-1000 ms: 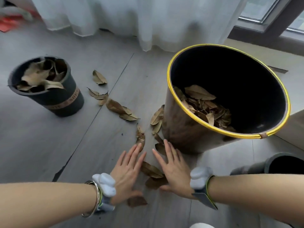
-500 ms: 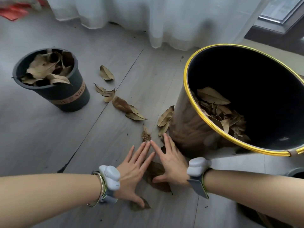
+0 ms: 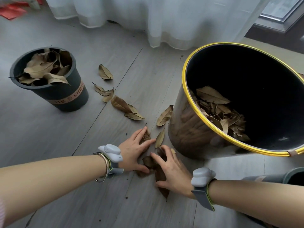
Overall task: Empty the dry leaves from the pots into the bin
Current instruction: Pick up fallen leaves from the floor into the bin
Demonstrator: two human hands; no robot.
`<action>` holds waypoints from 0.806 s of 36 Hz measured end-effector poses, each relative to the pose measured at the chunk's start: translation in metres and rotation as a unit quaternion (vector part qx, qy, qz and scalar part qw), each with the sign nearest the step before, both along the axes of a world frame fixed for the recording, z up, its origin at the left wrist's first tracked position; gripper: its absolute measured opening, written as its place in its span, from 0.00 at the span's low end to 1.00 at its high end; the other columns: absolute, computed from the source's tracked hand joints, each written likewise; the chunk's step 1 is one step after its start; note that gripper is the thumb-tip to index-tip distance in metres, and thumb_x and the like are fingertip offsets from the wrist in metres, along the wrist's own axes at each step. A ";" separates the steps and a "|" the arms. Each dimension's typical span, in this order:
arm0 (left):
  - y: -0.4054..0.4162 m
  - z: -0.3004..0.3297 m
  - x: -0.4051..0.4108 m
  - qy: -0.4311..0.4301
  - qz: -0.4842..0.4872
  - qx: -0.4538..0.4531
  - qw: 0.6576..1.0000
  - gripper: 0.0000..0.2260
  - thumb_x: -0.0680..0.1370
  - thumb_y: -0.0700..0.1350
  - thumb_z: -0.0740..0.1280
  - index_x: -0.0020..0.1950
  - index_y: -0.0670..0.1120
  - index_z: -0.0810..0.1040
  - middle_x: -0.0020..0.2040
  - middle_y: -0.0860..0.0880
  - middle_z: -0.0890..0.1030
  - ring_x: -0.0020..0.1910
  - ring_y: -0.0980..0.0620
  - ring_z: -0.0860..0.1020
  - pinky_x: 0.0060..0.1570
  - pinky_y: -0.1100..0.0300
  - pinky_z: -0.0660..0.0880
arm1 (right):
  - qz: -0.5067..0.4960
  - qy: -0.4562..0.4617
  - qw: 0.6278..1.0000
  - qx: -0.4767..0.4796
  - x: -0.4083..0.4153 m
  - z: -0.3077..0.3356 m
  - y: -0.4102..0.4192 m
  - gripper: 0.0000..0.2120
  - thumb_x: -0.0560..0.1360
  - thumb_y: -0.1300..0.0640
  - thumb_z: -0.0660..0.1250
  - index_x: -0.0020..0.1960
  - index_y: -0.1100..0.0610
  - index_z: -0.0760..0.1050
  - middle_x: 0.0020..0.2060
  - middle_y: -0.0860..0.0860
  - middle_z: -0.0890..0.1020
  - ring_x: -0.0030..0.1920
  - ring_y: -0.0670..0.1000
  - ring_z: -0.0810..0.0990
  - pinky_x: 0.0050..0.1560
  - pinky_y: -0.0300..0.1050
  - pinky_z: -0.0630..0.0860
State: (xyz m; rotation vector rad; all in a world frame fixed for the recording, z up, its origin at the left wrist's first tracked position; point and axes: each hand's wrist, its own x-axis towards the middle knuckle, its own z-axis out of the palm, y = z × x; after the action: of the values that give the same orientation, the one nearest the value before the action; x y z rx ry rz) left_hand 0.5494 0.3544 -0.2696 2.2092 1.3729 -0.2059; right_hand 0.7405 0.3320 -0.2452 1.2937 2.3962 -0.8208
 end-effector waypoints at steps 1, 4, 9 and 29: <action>0.001 0.001 0.001 -0.010 0.006 -0.005 1.000 0.46 0.68 0.65 0.69 0.78 0.53 0.49 0.77 0.44 0.37 0.77 0.46 0.41 0.75 0.54 0.55 | -0.005 0.013 1.000 -0.002 0.000 0.000 -0.001 0.39 0.72 0.48 0.70 0.76 0.47 0.52 0.74 0.53 0.48 0.74 0.57 0.52 0.72 0.49 0.61; 0.000 0.004 0.004 -0.035 0.009 -0.002 0.999 0.38 0.73 0.58 0.69 0.77 0.50 0.56 0.78 0.45 0.44 0.77 0.48 0.47 0.73 0.57 0.58 | -0.019 0.041 0.999 -0.002 -0.001 -0.001 -0.004 0.32 0.73 0.51 0.69 0.73 0.50 0.60 0.71 0.52 0.54 0.72 0.54 0.57 0.69 0.45 0.65; -0.016 -0.002 0.005 -0.087 0.006 0.025 0.996 0.23 0.75 0.52 0.63 0.69 0.48 0.69 0.73 0.43 0.62 0.71 0.44 0.64 0.64 0.53 0.72 | -0.074 0.095 0.992 -0.028 -0.002 -0.003 -0.005 0.24 0.74 0.61 0.67 0.69 0.51 0.67 0.65 0.50 0.63 0.63 0.53 0.71 0.64 0.42 0.70; -0.048 -0.002 0.025 -0.114 0.149 0.022 0.982 0.15 0.76 0.47 0.64 0.62 0.47 0.72 0.62 0.48 0.68 0.56 0.50 0.74 0.48 0.64 0.69 | -0.214 0.211 0.952 -0.053 -0.007 -0.006 0.004 0.14 0.72 0.66 0.68 0.55 0.58 0.82 0.47 0.55 0.79 0.52 0.53 0.79 0.55 0.39 0.73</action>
State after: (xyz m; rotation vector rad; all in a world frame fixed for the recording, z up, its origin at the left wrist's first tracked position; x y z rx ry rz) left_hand 0.5744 0.3069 -0.2712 1.9580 1.5625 0.1820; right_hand 0.7332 0.3358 -0.2513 1.7735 2.3488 -1.4581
